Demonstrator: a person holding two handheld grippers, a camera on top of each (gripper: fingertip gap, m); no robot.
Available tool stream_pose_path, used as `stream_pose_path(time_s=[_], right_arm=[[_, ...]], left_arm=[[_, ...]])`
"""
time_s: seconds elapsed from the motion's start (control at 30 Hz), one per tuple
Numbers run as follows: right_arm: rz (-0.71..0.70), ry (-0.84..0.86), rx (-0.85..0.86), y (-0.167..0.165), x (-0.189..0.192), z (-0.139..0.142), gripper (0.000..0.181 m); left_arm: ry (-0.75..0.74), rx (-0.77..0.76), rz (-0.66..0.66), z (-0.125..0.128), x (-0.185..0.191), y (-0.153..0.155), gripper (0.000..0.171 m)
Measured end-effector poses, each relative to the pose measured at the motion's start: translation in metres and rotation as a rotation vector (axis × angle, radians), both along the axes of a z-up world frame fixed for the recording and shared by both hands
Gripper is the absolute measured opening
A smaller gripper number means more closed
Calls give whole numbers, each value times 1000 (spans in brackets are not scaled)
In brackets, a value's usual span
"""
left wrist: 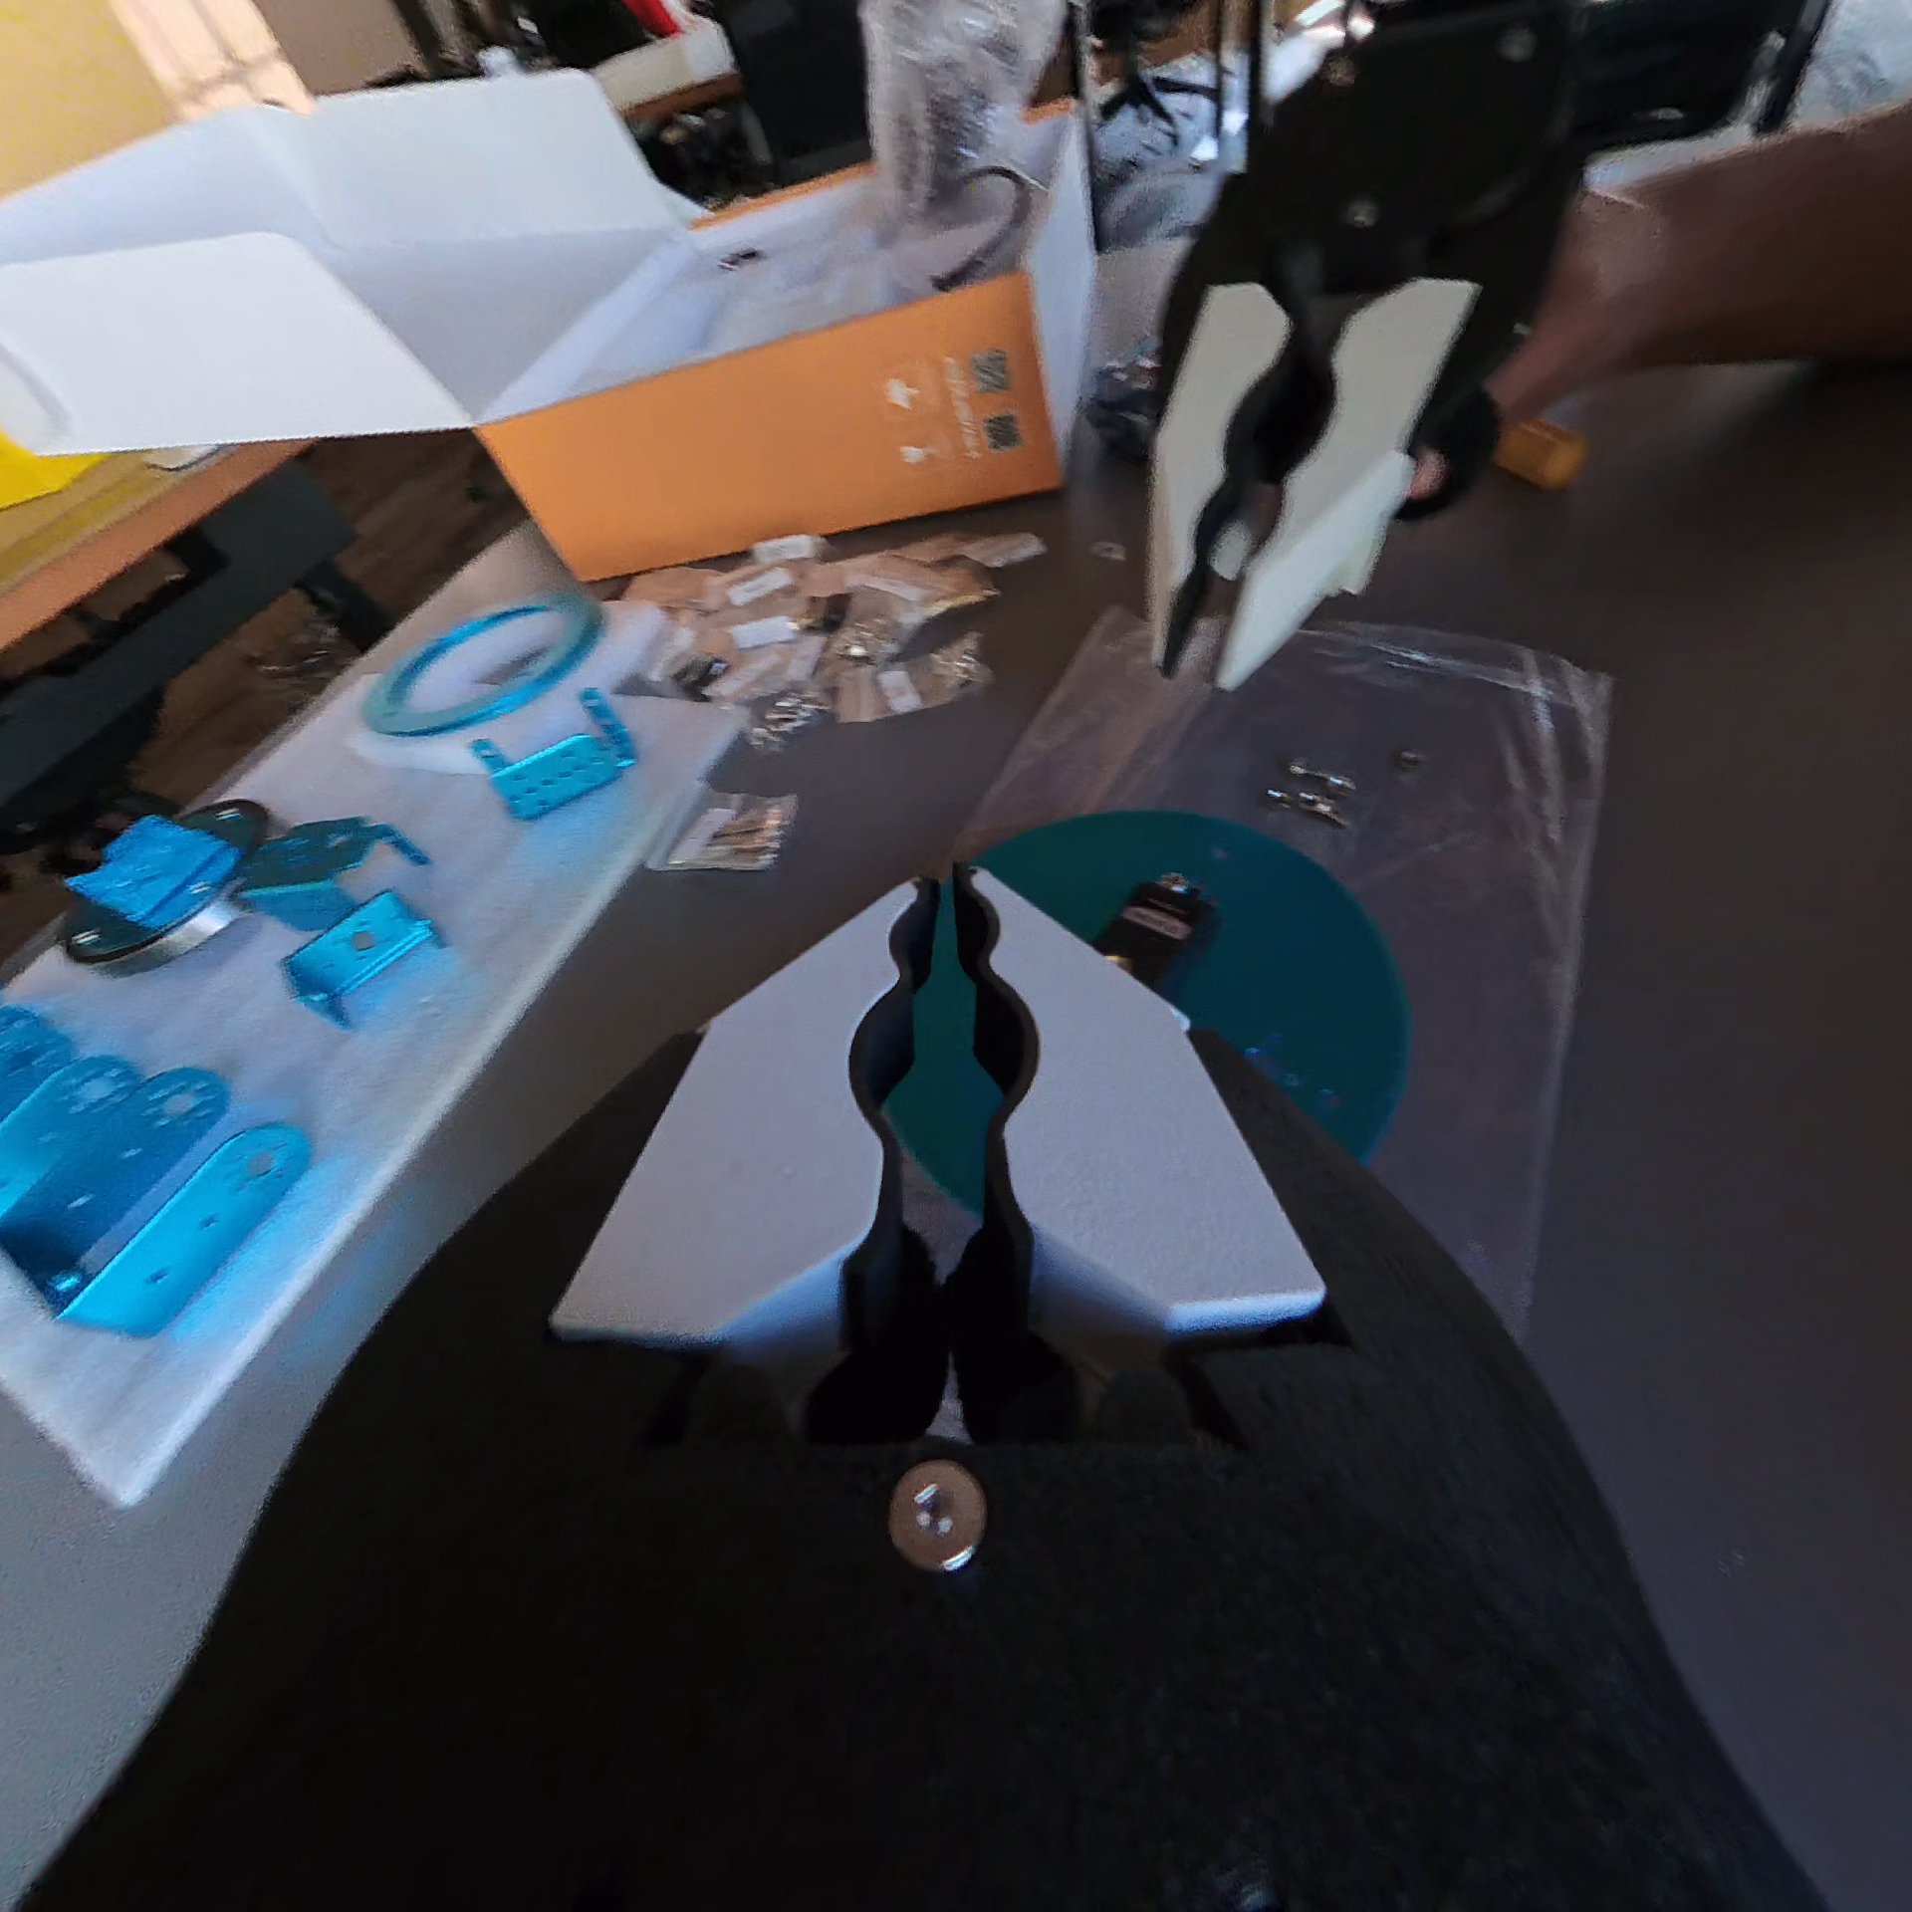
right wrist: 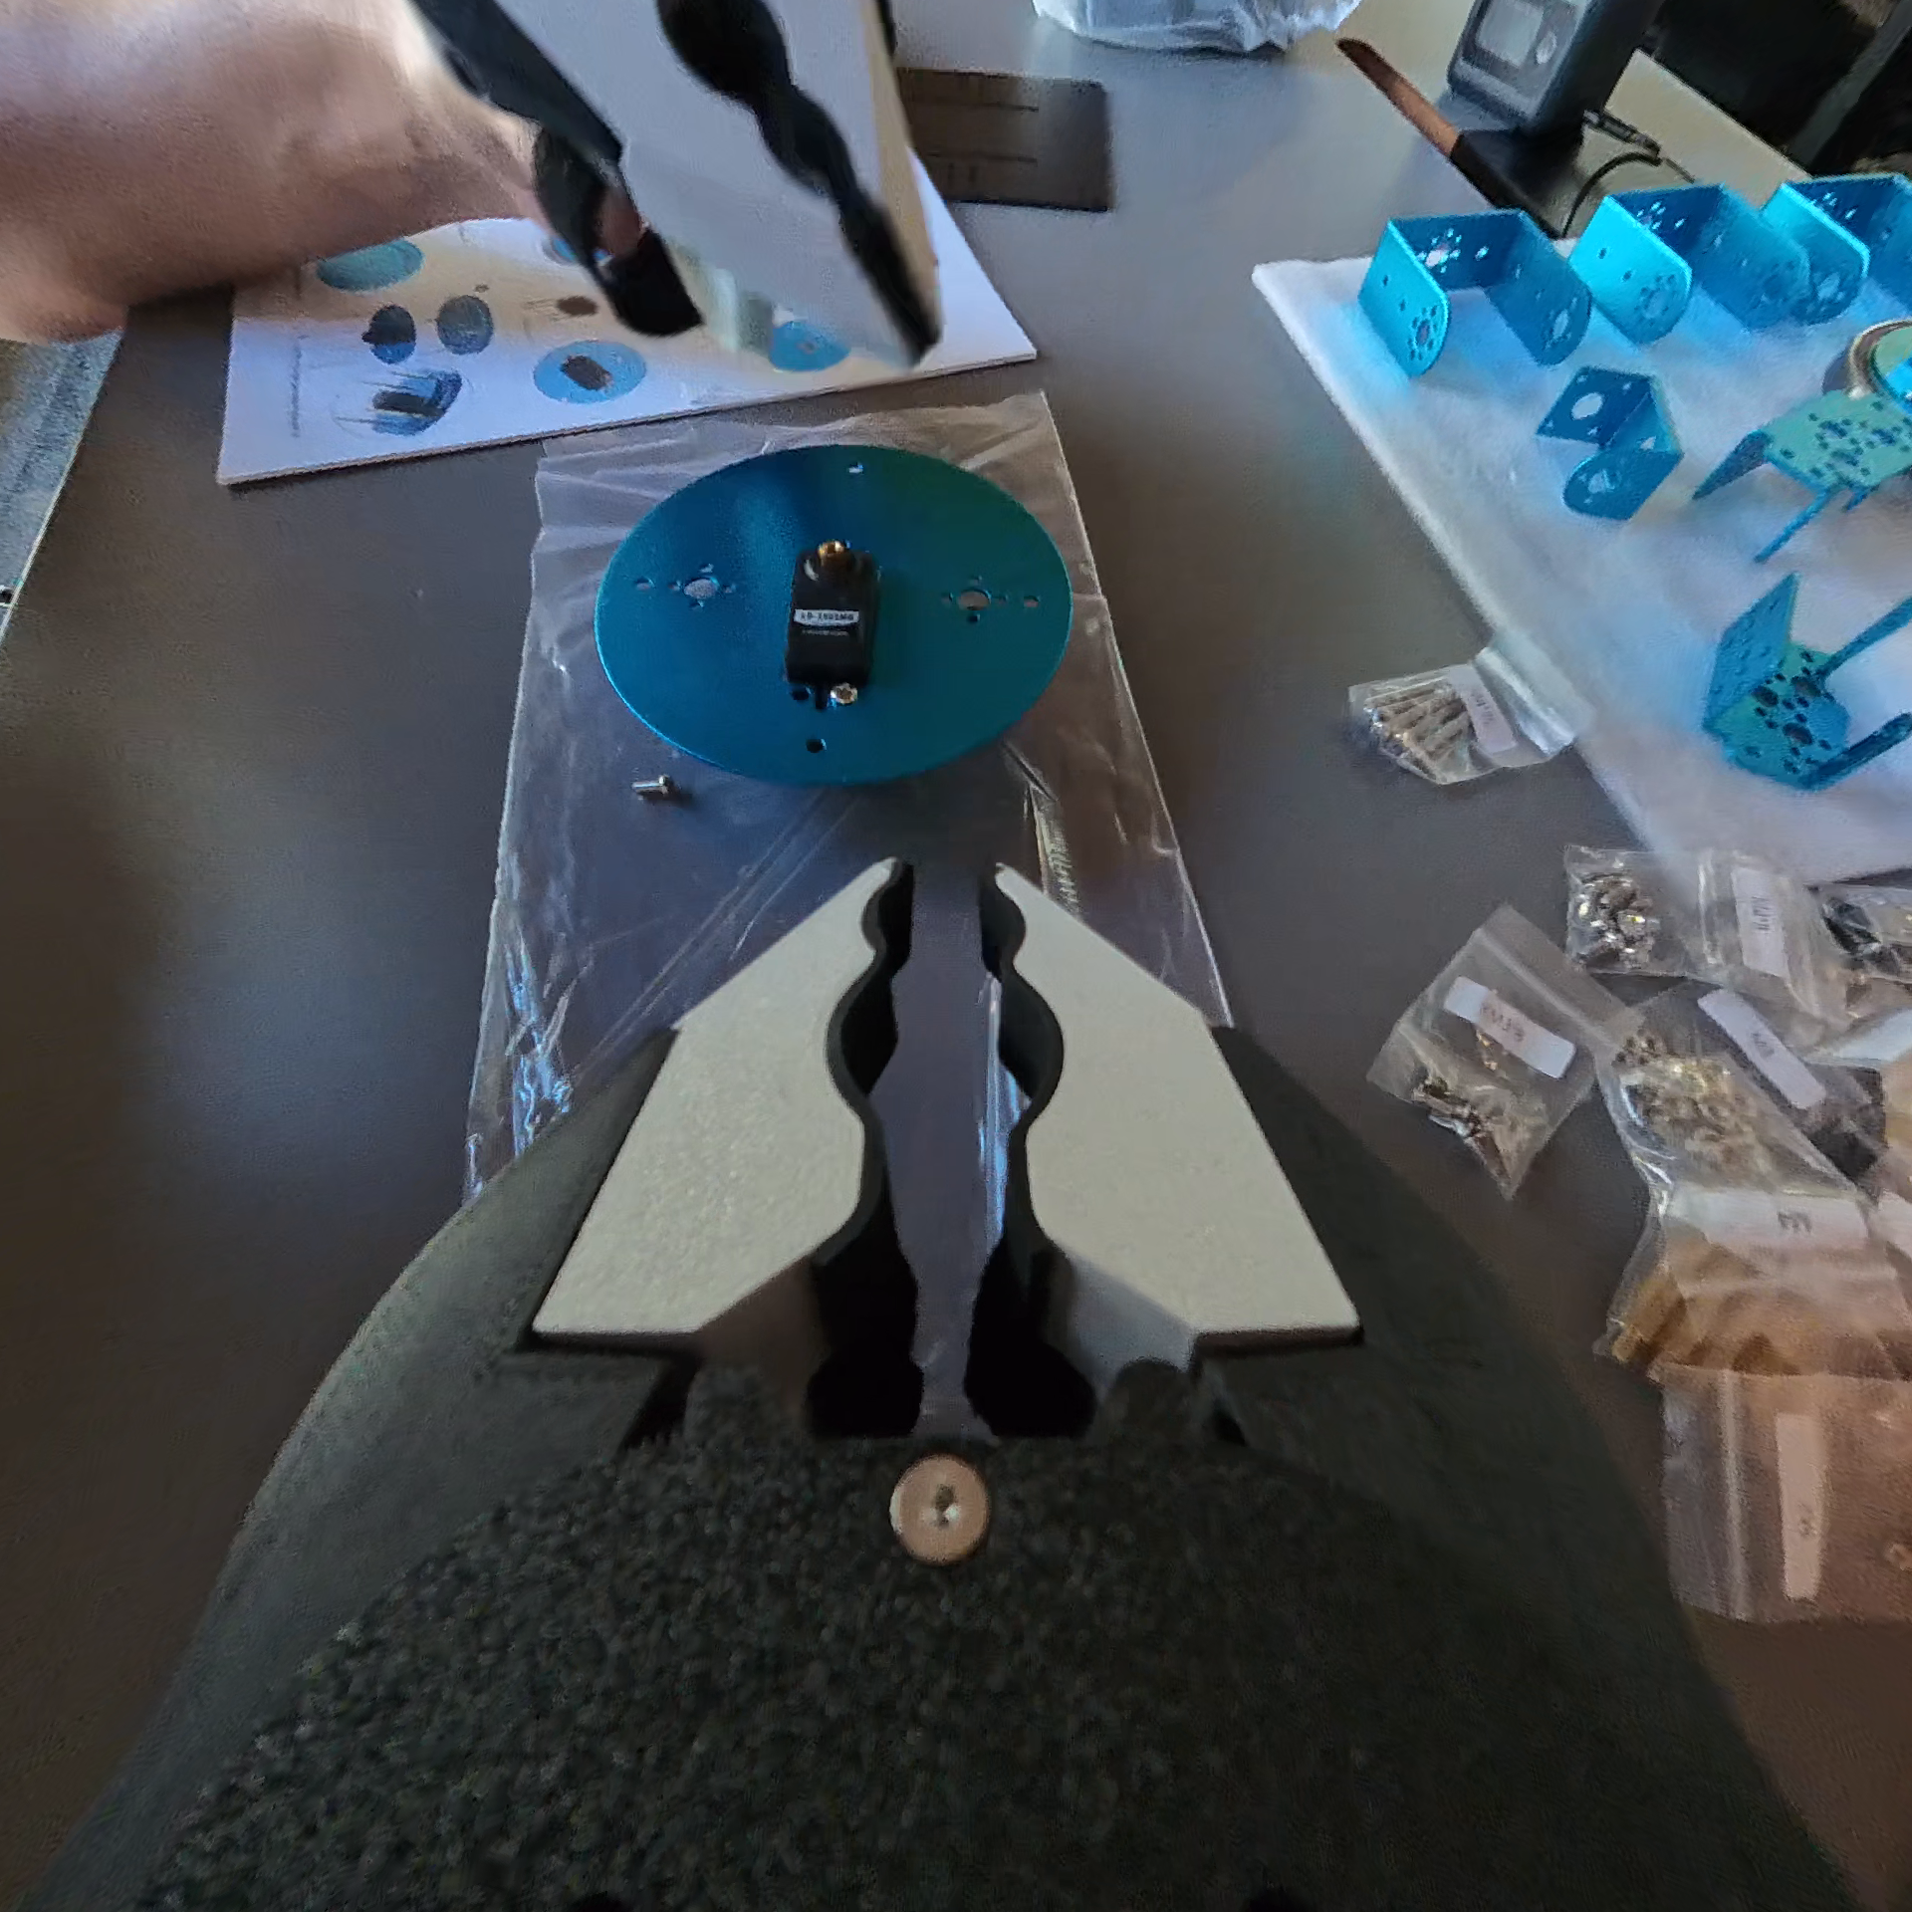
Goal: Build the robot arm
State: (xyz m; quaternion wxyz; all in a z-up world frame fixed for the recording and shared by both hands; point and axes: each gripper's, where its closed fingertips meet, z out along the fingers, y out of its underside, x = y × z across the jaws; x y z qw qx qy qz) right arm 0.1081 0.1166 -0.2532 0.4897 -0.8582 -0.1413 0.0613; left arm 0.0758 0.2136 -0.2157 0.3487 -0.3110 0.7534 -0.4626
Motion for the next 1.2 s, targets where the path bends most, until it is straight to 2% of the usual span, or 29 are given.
stream_pose_path(time_s=[0.07, 0.3, 0.5, 0.77, 0.93, 1.2], right_arm=[[18, 27, -20, 2, -5, -3, 23], [32, -49, -28, 4, -5, -18, 28], [6, -88, -24, 6, 4, -21, 30], [-42, 23, 13, 8, 15, -13, 33], [-57, 75, -12, 8, 16, -15, 34], [-59, 49, 0, 8, 14, -13, 33]], left_arm=[[-35, -20, 57, 8, 5, 15, 2], [-110, -55, 165, 25, 10, 49, 2], [-136, 20, 264, 24, 14, 79, 1], [-144, 14, 434, 24, 17, 135, 0], [-140, 23, 501, 21, 17, 155, 0], [-160, 53, 551, 24, 15, 169, 0]])
